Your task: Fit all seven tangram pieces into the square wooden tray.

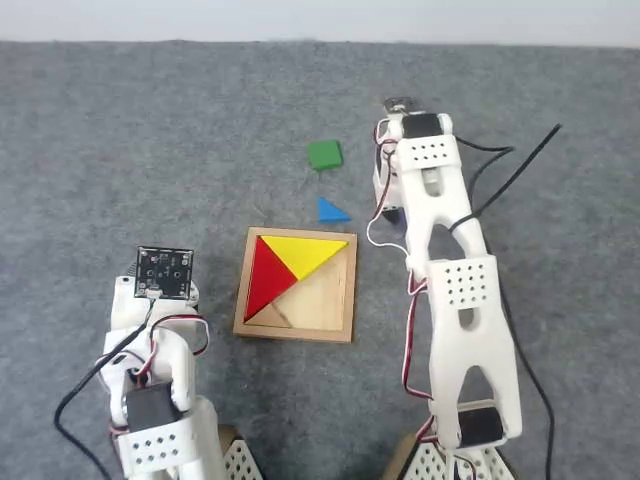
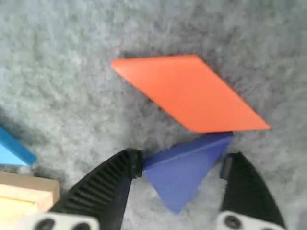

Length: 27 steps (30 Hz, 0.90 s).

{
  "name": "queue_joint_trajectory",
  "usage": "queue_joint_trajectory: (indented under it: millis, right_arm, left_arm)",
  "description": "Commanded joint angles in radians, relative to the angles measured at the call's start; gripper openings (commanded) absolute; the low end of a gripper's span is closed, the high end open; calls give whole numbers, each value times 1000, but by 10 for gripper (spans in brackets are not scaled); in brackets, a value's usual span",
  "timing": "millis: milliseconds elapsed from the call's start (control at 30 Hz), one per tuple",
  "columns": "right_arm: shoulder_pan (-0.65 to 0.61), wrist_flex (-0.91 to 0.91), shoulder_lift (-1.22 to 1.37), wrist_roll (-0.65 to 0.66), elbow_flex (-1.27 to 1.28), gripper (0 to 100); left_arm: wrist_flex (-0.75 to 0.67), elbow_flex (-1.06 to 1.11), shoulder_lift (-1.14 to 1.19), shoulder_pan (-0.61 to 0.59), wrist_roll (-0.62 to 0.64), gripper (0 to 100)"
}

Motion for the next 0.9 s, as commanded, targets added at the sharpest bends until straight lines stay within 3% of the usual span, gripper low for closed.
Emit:
queue_joint_trajectory:
  millis: [0, 567, 867]
  right_arm:
    - [-7, 12, 7, -3, -52, 163]
    - [-15, 99, -70, 38, -63, 158]
    - [-87, 97, -285, 34, 209, 158]
  left_arm:
    - [5, -13, -21, -3, -12, 15]
    - [5, -13, -21, -3, -12, 15]
    - [5, -13, -21, -3, -12, 15]
